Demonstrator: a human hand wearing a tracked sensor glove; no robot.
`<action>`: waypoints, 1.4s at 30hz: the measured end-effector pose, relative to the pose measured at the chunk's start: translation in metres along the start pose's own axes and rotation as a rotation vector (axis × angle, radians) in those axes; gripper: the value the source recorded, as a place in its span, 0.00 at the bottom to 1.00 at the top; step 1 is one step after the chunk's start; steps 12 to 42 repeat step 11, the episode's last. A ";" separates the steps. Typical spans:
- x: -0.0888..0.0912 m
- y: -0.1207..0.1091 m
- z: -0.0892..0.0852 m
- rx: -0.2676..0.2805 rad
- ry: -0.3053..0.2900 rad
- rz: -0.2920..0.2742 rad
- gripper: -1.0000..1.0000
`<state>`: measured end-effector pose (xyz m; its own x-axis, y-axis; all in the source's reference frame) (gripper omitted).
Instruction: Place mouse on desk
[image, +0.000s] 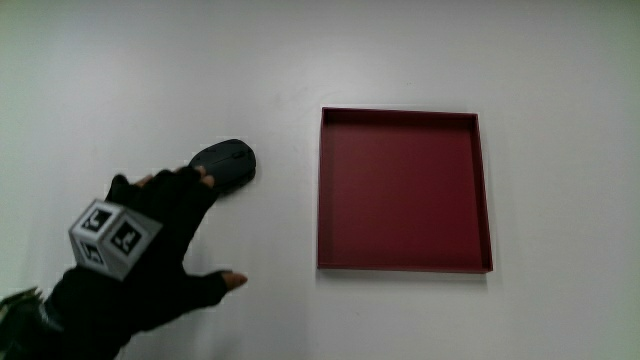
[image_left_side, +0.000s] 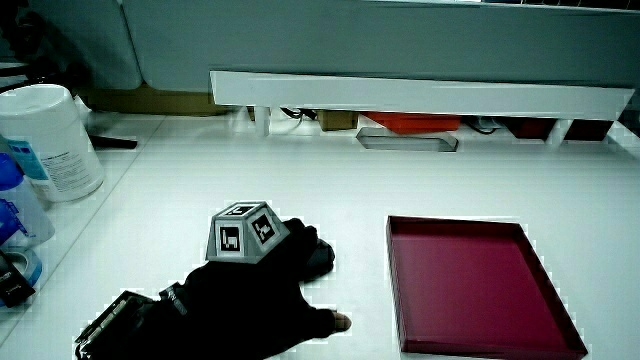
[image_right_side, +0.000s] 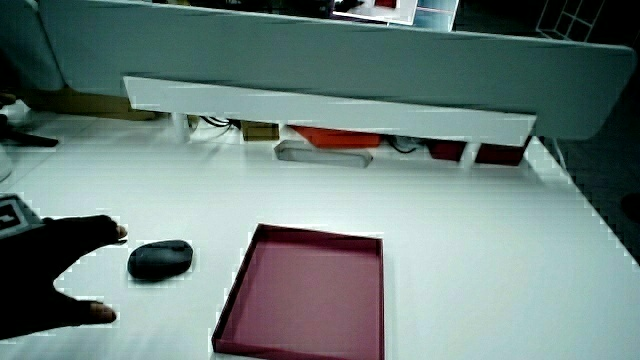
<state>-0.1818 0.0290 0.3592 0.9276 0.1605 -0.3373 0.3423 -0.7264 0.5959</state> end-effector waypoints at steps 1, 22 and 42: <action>-0.001 -0.004 -0.004 -0.002 0.012 0.001 0.00; 0.001 -0.036 -0.019 -0.012 0.046 0.067 0.00; 0.001 -0.036 -0.019 -0.012 0.046 0.067 0.00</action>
